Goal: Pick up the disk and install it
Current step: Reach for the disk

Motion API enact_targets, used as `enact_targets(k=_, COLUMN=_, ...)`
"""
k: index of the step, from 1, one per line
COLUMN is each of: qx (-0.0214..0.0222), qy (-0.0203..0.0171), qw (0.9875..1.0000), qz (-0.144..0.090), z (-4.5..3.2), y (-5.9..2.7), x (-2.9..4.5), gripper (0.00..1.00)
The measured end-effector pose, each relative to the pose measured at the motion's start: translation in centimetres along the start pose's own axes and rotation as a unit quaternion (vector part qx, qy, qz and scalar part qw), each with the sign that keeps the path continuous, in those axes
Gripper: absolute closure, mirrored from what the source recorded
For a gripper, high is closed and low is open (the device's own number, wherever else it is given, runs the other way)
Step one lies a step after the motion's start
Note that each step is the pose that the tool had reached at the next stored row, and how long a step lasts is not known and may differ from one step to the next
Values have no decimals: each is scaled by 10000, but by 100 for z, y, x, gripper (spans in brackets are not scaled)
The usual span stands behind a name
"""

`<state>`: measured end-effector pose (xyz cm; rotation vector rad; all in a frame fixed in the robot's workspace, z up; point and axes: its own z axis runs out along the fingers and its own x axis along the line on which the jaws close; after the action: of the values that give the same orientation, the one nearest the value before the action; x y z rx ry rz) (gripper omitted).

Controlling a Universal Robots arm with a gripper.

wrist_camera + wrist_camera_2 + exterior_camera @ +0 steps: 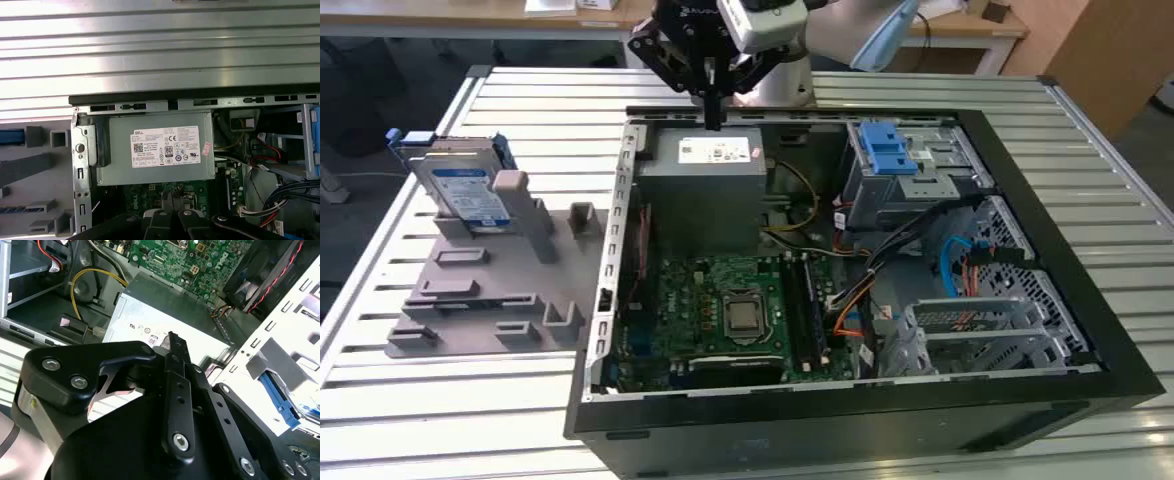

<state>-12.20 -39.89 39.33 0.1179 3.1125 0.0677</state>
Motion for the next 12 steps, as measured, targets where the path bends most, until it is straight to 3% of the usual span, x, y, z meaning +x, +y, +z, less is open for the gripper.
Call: enact_targets(k=12, qx=0, qy=1, qw=10000, qz=0, z=0, y=-4, x=44, gripper=89)
